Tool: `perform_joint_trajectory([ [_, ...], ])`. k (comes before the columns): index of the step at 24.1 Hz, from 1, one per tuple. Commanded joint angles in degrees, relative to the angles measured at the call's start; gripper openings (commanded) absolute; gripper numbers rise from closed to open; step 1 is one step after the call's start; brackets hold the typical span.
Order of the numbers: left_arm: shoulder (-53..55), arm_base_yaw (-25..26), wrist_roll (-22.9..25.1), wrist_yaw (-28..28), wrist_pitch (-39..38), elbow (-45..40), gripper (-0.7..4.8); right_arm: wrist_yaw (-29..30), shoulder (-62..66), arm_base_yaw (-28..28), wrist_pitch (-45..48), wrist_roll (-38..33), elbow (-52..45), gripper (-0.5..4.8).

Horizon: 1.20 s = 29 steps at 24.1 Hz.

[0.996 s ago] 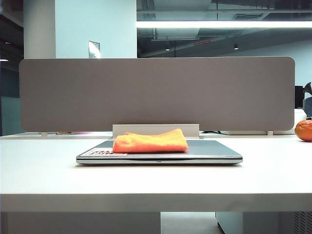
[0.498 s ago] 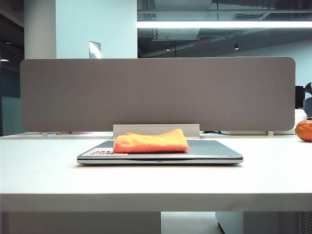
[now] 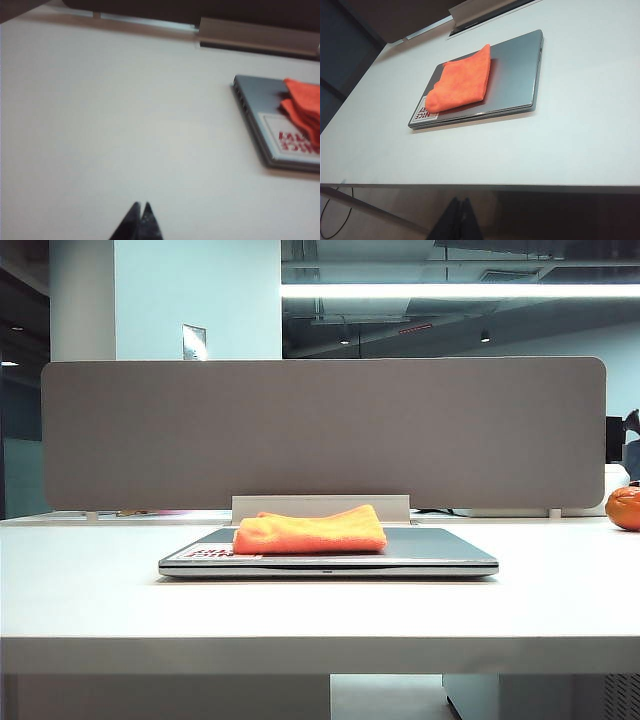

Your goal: Pick up the orange rag and put it over the laptop.

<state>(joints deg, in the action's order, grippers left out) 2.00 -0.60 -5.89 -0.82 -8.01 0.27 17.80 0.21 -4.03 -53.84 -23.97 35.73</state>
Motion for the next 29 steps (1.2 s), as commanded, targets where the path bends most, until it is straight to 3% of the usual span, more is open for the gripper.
perform_joint_trajectory([
  [1, -1.62, 0.09, 2.03, 0.0, -3.37, 0.17, -0.06, -0.07, -0.09, -0.02, 0.96, 0.2, 0.11, -0.05],
  [21, -1.79, -0.02, 3.56, 0.2, -2.67, 0.17, -0.06, -0.07, -0.15, -0.02, 0.98, 0.2, 0.11, -0.05],
  [23, -1.79, -0.02, 3.56, 0.2, -2.67, 0.17, -0.06, -0.33, -0.15, -0.02, 1.44, 2.69, 0.11, -0.05],
  [29, -1.79, -0.02, 3.54, 0.22, -2.67, 0.17, -0.06, -1.29, -0.15, -0.15, 19.23, 3.34, -4.15, -0.05],
])
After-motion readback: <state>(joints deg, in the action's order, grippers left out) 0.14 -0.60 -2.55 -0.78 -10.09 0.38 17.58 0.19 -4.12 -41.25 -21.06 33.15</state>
